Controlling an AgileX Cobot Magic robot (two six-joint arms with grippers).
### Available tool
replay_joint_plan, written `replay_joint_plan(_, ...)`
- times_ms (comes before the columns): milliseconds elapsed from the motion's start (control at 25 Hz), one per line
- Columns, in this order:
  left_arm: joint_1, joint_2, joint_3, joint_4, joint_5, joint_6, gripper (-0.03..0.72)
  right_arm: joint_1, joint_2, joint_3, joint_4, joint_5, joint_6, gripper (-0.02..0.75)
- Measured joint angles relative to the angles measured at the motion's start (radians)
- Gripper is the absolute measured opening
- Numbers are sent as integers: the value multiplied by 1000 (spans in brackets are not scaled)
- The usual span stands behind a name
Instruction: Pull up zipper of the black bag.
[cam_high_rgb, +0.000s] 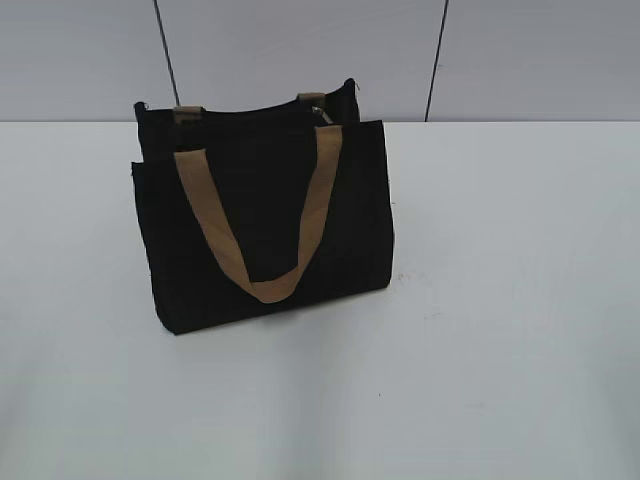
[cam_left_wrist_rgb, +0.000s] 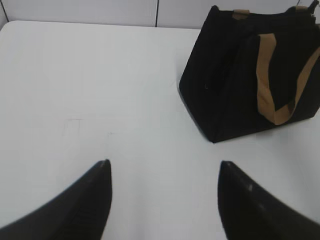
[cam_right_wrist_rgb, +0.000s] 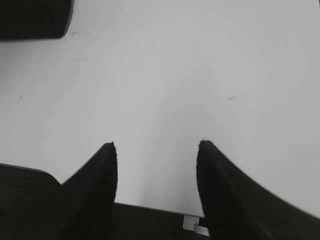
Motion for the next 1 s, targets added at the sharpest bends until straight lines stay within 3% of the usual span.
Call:
replay_joint_plan(400,0,-1,0,-14,0,16,452,0,-185,24,1,2,0,404)
replay_joint_plan(1000,0,-1,0,-17,0,16,449,27,-195,25,0,1,1,404)
